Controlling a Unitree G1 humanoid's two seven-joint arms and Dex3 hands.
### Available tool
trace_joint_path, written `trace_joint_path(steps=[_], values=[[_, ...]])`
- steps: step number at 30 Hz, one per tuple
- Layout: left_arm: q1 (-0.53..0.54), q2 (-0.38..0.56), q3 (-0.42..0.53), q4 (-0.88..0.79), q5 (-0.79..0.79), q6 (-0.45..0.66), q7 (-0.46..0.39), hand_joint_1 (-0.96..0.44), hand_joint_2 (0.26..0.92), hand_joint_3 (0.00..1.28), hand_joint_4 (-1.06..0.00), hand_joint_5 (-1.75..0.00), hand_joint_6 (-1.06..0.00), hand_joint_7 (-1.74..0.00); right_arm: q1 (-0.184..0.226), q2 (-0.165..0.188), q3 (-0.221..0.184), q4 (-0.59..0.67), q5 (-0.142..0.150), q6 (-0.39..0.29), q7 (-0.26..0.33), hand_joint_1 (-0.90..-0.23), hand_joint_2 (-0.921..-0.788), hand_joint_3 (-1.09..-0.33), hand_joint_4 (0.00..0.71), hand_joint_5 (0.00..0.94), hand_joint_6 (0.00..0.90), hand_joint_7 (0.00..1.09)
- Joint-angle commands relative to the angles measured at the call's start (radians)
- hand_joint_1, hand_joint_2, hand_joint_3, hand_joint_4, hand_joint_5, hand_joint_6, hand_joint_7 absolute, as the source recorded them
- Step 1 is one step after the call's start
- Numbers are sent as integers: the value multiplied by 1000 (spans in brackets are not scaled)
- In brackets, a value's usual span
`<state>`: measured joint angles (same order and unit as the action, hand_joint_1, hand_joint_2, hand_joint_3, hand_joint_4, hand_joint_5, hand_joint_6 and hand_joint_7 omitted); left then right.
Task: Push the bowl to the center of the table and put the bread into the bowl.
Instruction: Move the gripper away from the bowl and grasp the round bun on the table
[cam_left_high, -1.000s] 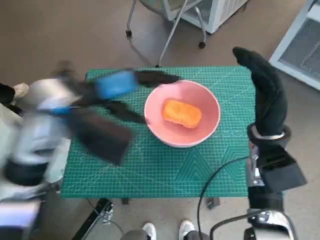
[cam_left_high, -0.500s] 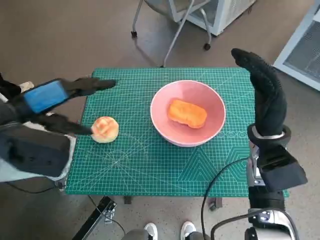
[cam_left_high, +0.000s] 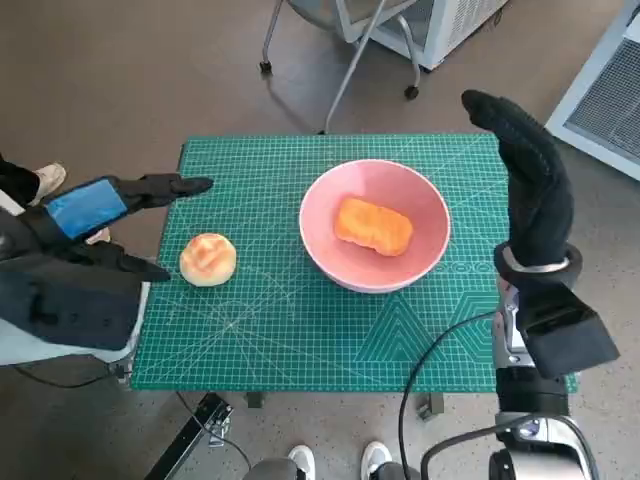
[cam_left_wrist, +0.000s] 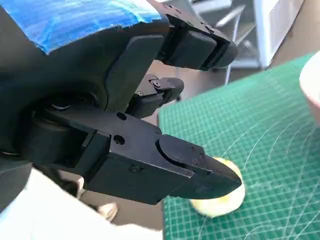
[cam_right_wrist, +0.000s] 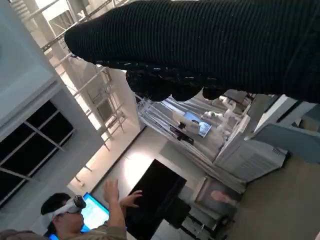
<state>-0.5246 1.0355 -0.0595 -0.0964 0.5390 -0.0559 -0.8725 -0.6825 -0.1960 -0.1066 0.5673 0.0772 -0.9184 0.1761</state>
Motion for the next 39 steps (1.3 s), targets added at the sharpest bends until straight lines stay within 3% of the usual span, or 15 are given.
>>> trace_joint_path(steps=[1, 17, 29, 33, 39], values=[[-18, -22, -52, 53, 36, 7, 13, 83, 775, 17, -108, 0, -336, 0, 10, -6, 2, 4, 14, 19, 19, -594, -921, -714, 359, 9, 85, 715], [-145, -110, -255, 322, 215, -68, 78, 78, 782, 19, -87, 0, -320, 0, 12, -16, -2, -7, 20, 14, 40, -579, -921, -716, 362, 9, 87, 711], [-209, -204, -358, 518, 299, -70, 114, 118, 829, 47, -112, -13, -333, -10, 15, -24, -4, -16, 25, 12, 43, -577, -921, -713, 353, 3, 83, 712], [-220, -225, -386, 587, 323, -102, 184, 117, 846, 61, -217, -34, -406, -34, 14, -25, -4, -17, 26, 12, 44, -580, -921, -710, 351, 2, 83, 712], [-250, -244, -443, 723, 376, -195, 346, 104, 900, 82, -567, -102, -660, -109, 14, -23, -3, -20, 26, 13, 42, -584, -921, -710, 350, 1, 84, 715]])
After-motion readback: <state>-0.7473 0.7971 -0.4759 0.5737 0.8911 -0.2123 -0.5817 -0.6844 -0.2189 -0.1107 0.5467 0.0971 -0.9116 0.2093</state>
